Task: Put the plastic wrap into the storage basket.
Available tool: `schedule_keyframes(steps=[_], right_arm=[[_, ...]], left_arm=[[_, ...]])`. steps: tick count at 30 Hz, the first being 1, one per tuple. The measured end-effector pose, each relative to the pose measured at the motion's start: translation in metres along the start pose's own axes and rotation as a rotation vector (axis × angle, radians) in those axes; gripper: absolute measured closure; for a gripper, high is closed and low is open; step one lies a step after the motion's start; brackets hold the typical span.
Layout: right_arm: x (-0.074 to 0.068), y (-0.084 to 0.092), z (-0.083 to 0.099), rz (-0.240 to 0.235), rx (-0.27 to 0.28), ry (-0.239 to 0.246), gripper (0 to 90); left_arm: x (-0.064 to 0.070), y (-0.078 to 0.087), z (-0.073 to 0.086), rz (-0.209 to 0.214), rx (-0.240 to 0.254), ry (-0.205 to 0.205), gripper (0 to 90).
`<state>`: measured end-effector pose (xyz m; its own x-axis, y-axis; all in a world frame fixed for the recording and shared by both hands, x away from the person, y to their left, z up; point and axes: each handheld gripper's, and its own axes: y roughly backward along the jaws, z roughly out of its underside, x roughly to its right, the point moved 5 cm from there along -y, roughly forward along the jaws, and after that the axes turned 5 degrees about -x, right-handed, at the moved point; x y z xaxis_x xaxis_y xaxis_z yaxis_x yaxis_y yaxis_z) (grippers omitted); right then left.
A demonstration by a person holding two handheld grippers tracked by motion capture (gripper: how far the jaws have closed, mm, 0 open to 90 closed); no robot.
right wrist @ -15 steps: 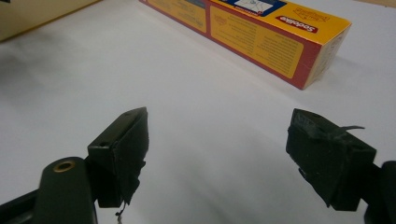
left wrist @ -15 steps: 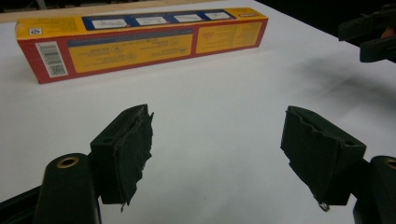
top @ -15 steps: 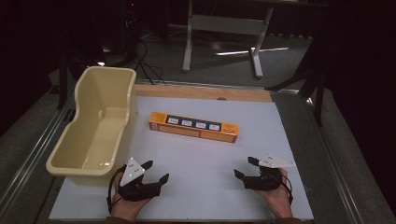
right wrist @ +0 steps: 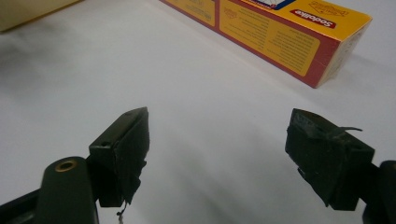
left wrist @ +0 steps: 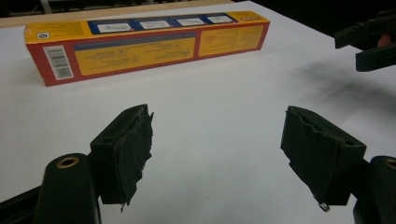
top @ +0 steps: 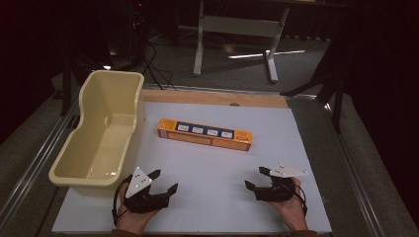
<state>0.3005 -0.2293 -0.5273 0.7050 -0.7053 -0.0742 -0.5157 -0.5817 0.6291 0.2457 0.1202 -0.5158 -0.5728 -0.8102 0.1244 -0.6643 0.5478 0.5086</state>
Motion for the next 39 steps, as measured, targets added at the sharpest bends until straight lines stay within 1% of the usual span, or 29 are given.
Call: schedule_keyframes(steps=[3,8,10,14,15,18,22,24,26,27,29,31,35,37,39], right_arm=[[-0.002,0.0,-0.002,-0.013,0.009,-0.007,21.6],[-0.008,-0.004,-0.009,-0.036,0.029,-0.006,21.7],[-0.009,-0.006,-0.013,-0.039,0.031,0.002,21.7],[-0.012,-0.011,-0.027,-0.065,0.046,0.027,22.0],[-0.012,-0.014,-0.032,-0.079,0.048,0.034,22.0],[-0.012,-0.025,-0.046,-0.093,0.041,0.062,22.1],[-0.008,-0.036,-0.065,-0.093,0.029,0.087,23.9],[-0.005,-0.04,-0.072,-0.089,0.026,0.099,24.1],[0.0,-0.043,-0.077,-0.075,0.019,0.112,24.6],[0.003,-0.045,-0.079,-0.07,0.015,0.118,26.4],[0.01,-0.05,-0.083,-0.067,0.007,0.123,27.2],[0.018,-0.054,-0.086,-0.062,-0.003,0.116,27.2],[0.04,-0.064,-0.095,-0.05,0.0,0.093,27.2],[0.052,-0.069,-0.097,-0.035,-0.011,0.077,24.3],[0.063,-0.074,-0.099,-0.016,-0.019,0.059,19.3]], left_arm=[[0.0,0.002,0.0,-0.001,0.015,-0.006,25.2],[-0.001,0.003,0.001,-0.009,0.016,-0.002,25.2],[-0.002,0.003,0.0,-0.009,0.015,-0.003,25.2],[-0.002,0.002,0.001,-0.008,0.013,-0.001,25.1],[-0.002,0.003,0.001,-0.007,0.017,-0.001,25.2],[-0.002,0.005,0.001,-0.002,0.023,0.0,25.2],[-0.004,0.004,0.001,0.001,0.026,0.012,25.2],[-0.004,0.003,0.001,-0.002,0.018,0.012,25.2],[-0.003,0.003,0.001,0.001,0.016,0.012,25.2],[-0.002,0.002,0.001,0.003,0.016,0.012,25.2],[-0.002,0.002,0.001,0.002,0.017,0.013,25.2],[-0.002,0.001,0.001,0.001,0.014,0.011,25.2],[-0.002,0.0,0.002,0.001,0.006,0.01,25.3],[-0.002,-0.001,0.002,0.003,0.004,0.011,25.3],[-0.001,-0.002,0.002,0.008,-0.001,0.011,25.3]])
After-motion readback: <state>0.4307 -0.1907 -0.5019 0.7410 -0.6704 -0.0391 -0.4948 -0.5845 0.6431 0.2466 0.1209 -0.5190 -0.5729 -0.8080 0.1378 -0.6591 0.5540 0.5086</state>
